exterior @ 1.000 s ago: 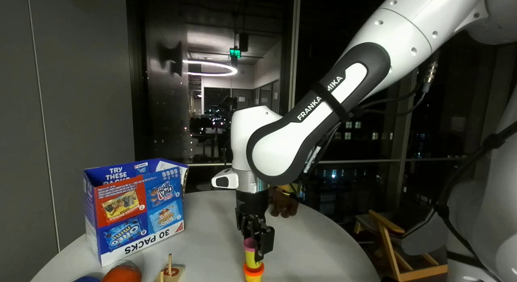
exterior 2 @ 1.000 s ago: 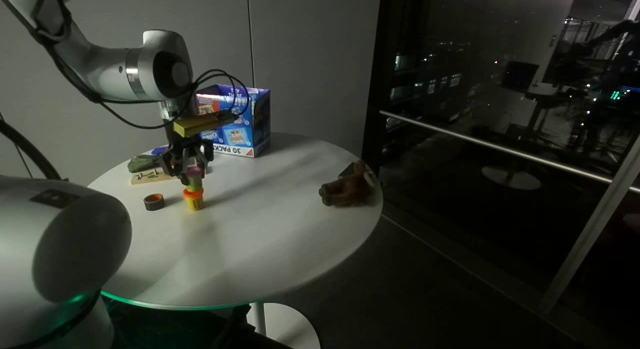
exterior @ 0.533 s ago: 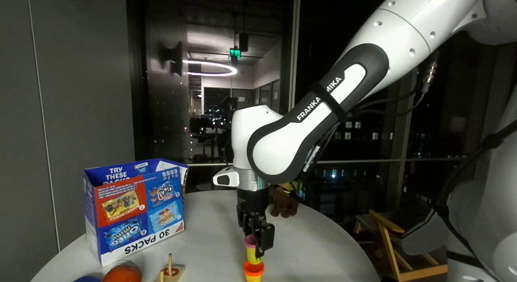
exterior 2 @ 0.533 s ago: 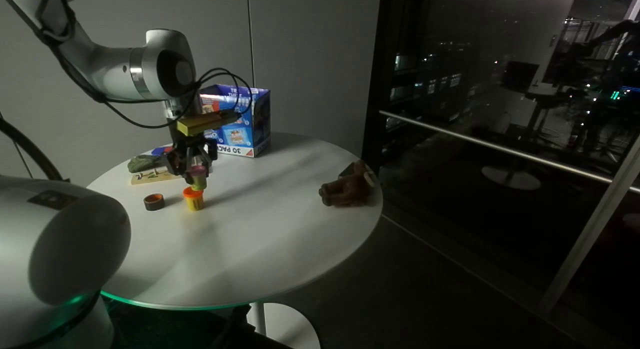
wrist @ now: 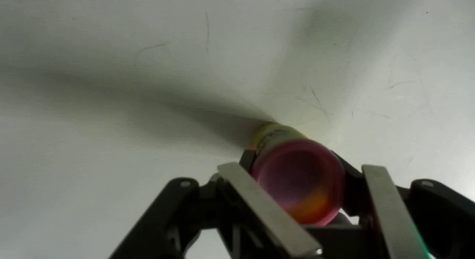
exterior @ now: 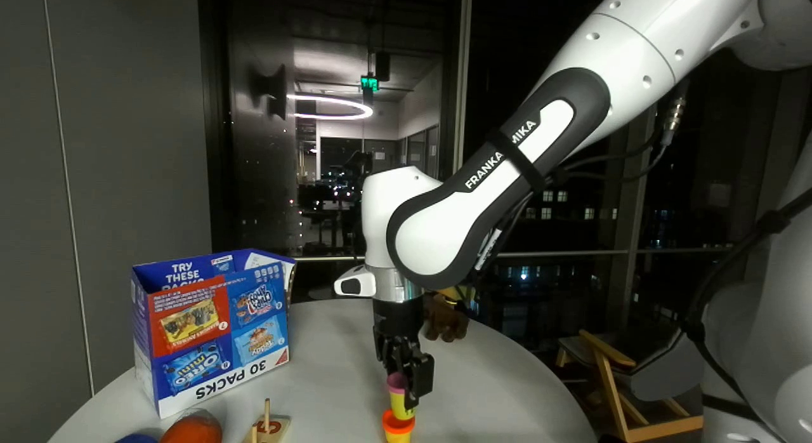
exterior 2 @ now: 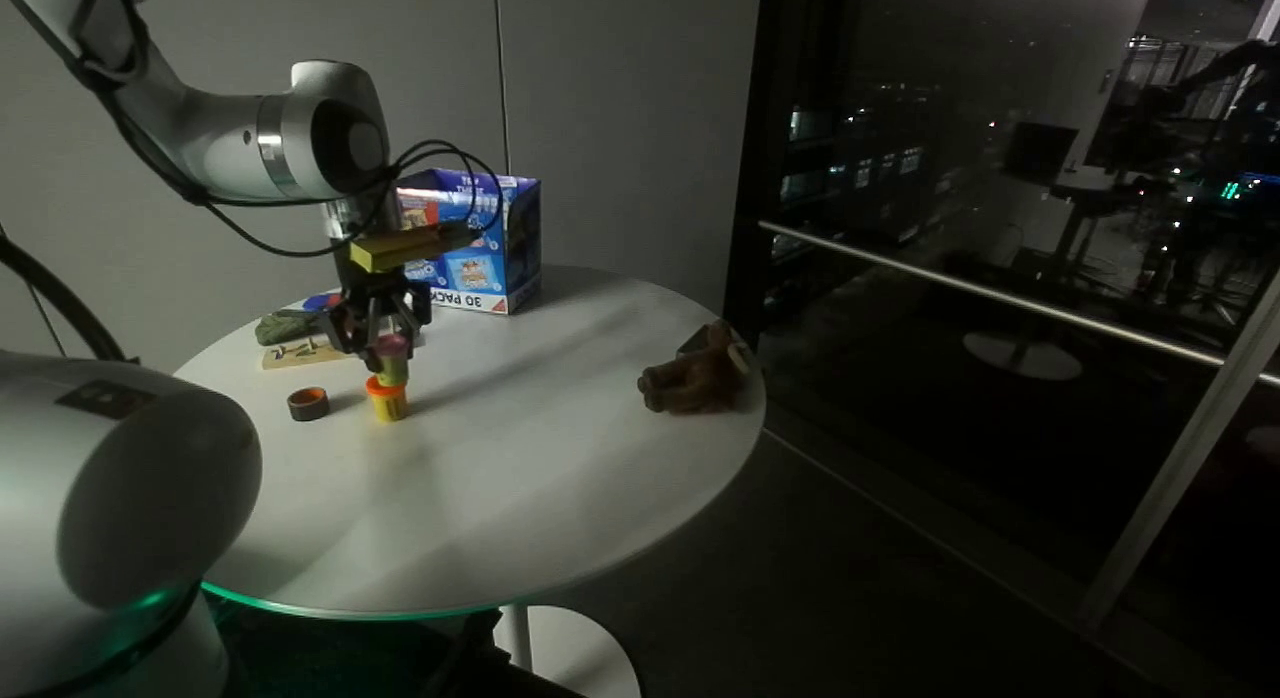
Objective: Stack the yellow containers together then put the black masking tape on top of the containers.
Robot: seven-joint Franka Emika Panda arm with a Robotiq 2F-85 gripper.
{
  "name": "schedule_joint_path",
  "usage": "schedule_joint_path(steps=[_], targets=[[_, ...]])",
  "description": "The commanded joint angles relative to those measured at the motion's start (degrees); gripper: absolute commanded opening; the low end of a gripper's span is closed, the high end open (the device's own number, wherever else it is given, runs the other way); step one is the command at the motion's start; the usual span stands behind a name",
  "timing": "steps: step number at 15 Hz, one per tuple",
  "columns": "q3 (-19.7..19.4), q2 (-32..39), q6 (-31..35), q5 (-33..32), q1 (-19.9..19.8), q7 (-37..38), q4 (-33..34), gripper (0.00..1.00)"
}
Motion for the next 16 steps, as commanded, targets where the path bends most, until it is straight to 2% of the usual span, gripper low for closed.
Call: schedule_joint_path(steps=[1,5,16], targets=[[0.9,0.0,-0.8,2.9,0.6,-1.3,0.7,0.24],[1.7,0.1,-0.2,4.2,1.1,-0.9,0.3,0.24],[2.3,-0.2,3.6,2.3,0.6,0.5,-0.8,0.24]])
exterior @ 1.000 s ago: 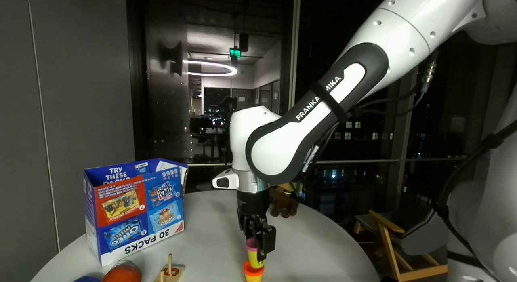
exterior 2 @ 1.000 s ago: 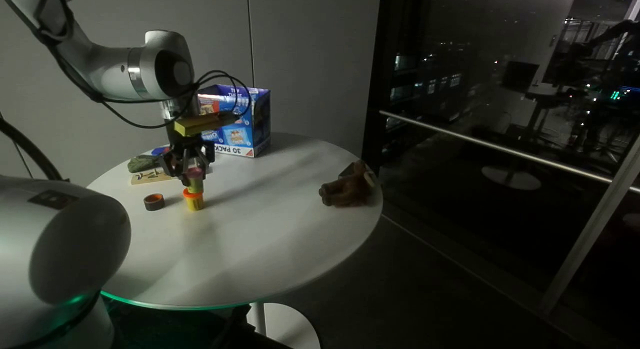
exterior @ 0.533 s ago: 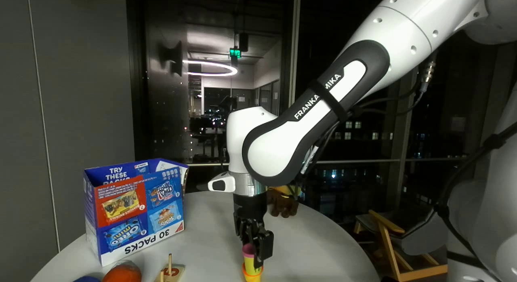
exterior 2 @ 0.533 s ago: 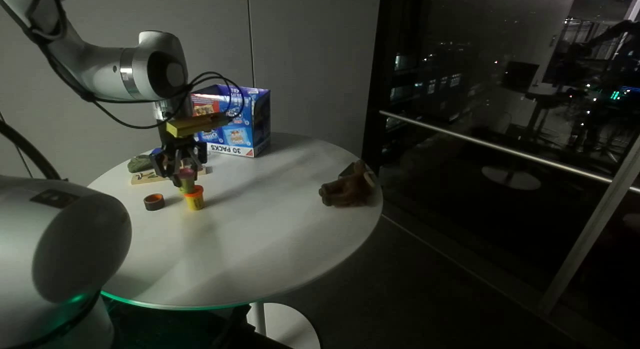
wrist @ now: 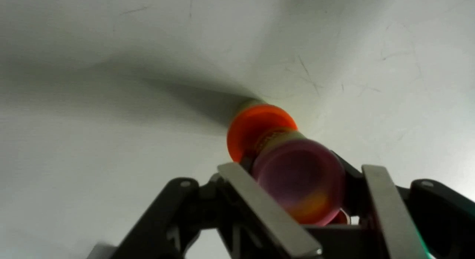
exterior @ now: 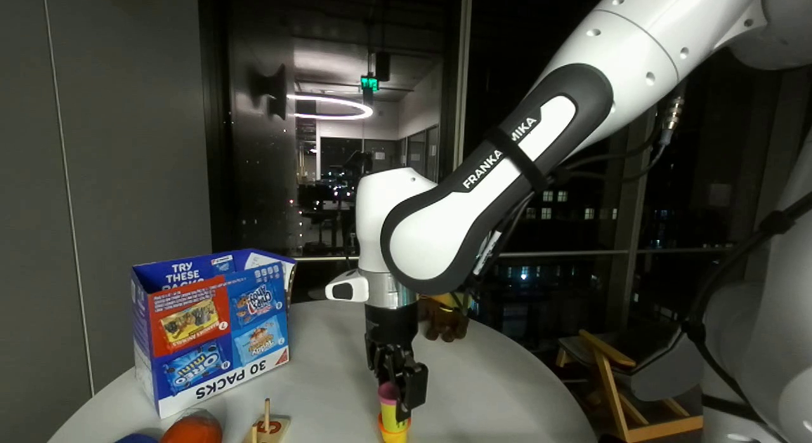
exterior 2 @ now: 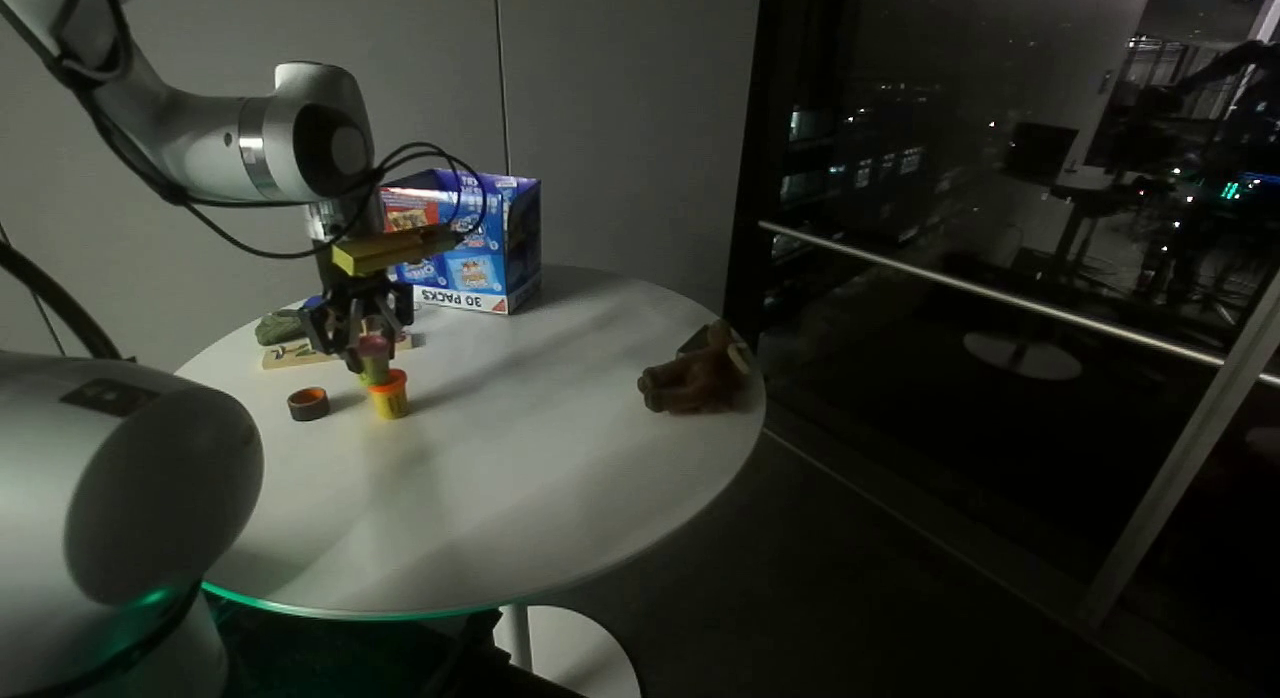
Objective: Stack the yellow containers together then put the black masking tape on top of the containers.
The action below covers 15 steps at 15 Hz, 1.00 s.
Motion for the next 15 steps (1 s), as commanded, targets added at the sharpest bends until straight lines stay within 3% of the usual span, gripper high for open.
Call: schedule_joint_path(steps=[1,15], targets=[[0.6,-0.4,2.8,-0.9,-0.4,0.9,-0.6,0.24],[0.5,-1.3,3.6,-4.5,-0.9,5.3,-1.2,0.24]])
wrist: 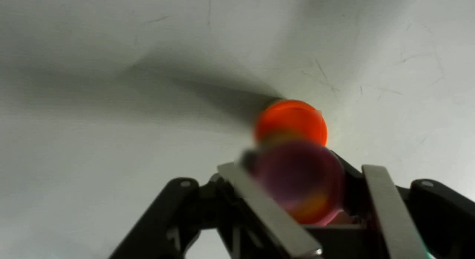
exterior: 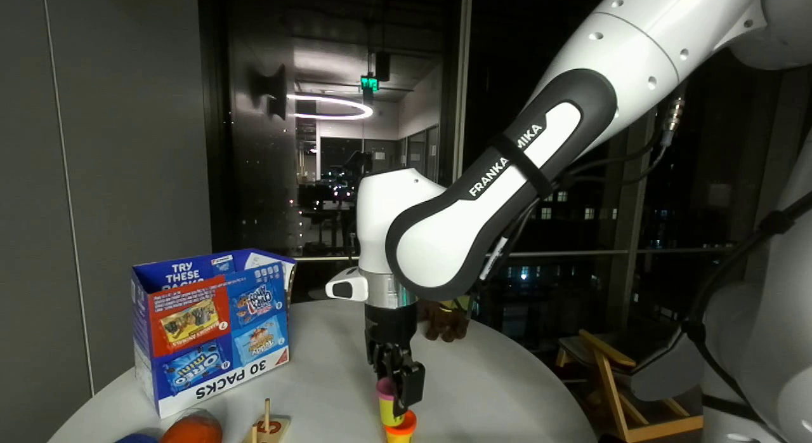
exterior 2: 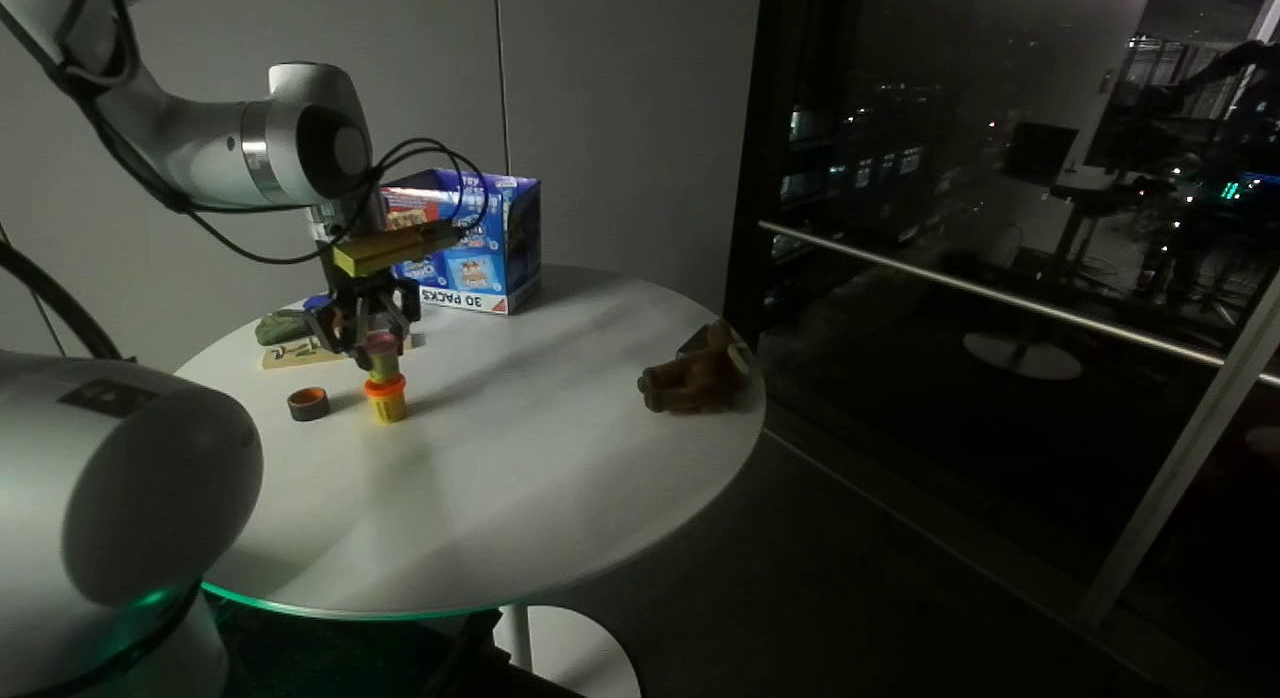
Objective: Stack the yellow containers together then put the black masking tape on top of the containers.
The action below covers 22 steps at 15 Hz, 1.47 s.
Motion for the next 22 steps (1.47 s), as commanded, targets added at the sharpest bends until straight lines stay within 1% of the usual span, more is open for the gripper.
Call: schedule_joint_path(steps=[1,17,22], targets=[[0.5,-1.4,1.2,-1.2,-0.6,1.7,-0.8,0.24],[-0.3,-2.4,1.4,-0.9,-1.7,3.3,-1.8,0.24],[-0.3,-2.4,0.7,-0.2,-1.4,2.6,-1.9,0.24]])
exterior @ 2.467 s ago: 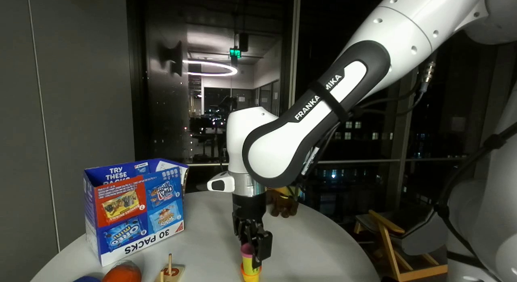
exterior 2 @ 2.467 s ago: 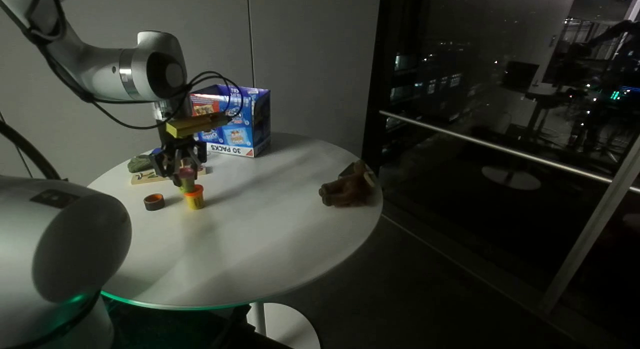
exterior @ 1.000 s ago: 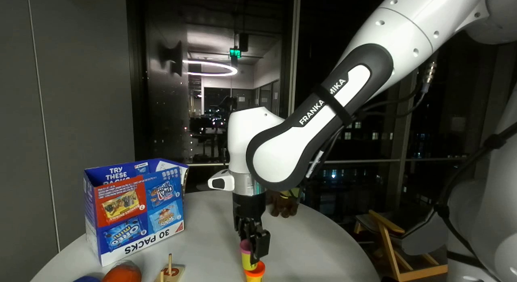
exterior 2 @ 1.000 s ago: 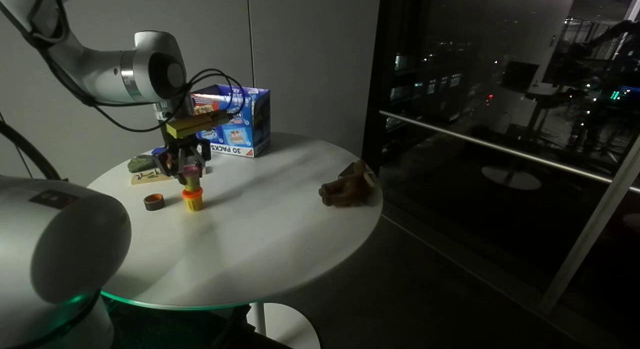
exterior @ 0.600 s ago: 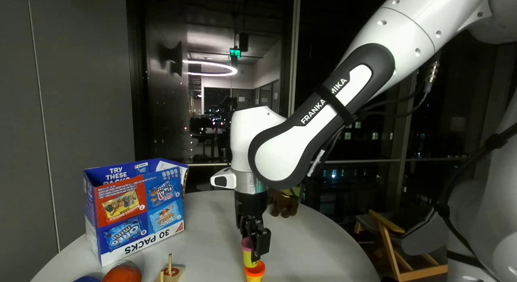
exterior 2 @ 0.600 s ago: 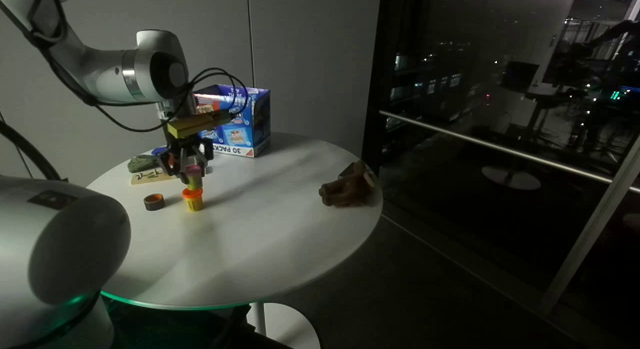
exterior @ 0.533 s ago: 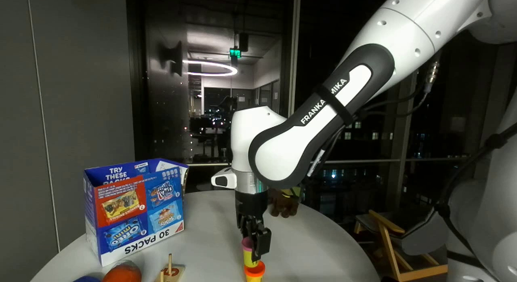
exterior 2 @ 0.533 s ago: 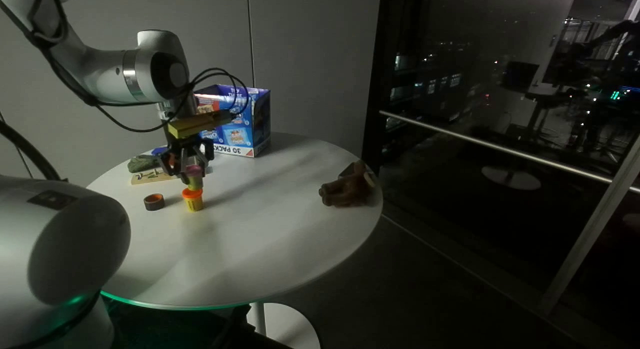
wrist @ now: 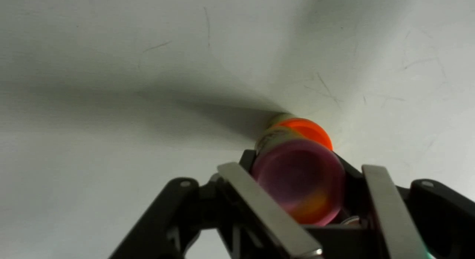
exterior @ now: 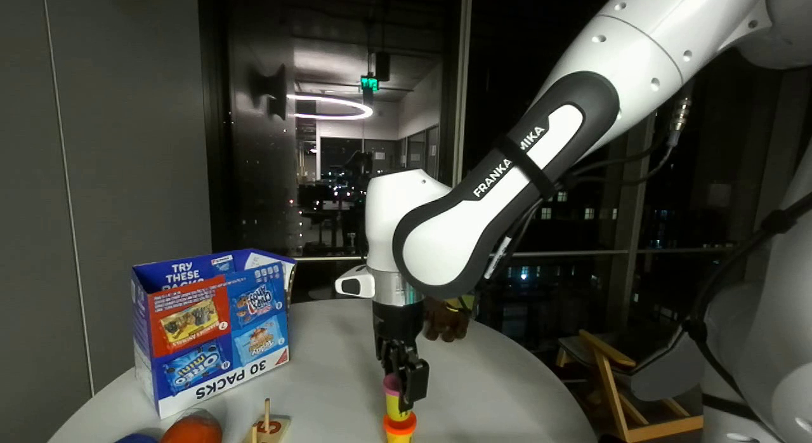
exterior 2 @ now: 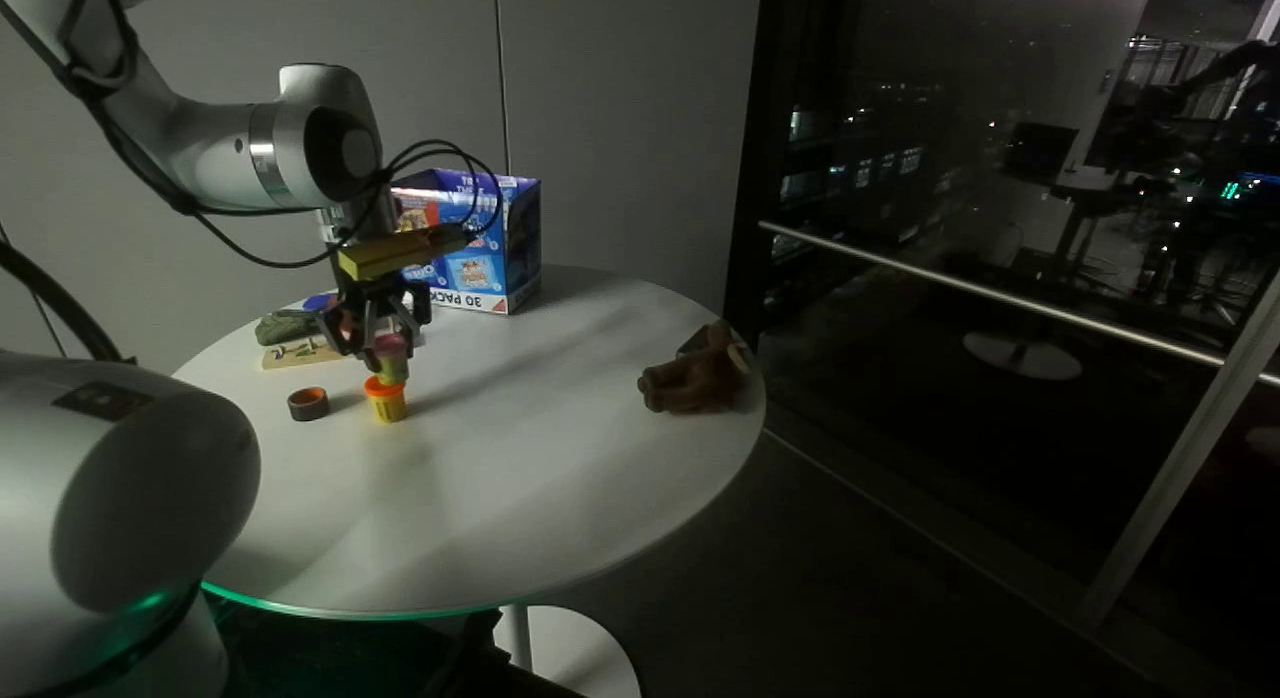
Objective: Stack the yellow containers together then put the black masking tape on top of the containers.
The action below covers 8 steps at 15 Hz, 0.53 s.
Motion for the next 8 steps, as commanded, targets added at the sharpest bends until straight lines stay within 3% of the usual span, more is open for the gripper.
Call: schedule_joint_path(steps=[1,8], targets=[[0.1,-1.6,0.4,-0.2,0.0,0.4,-0.9,0.24],[0.1,-1.6,-1.5,0.1,0.1,0.3,-0.4,0.24]])
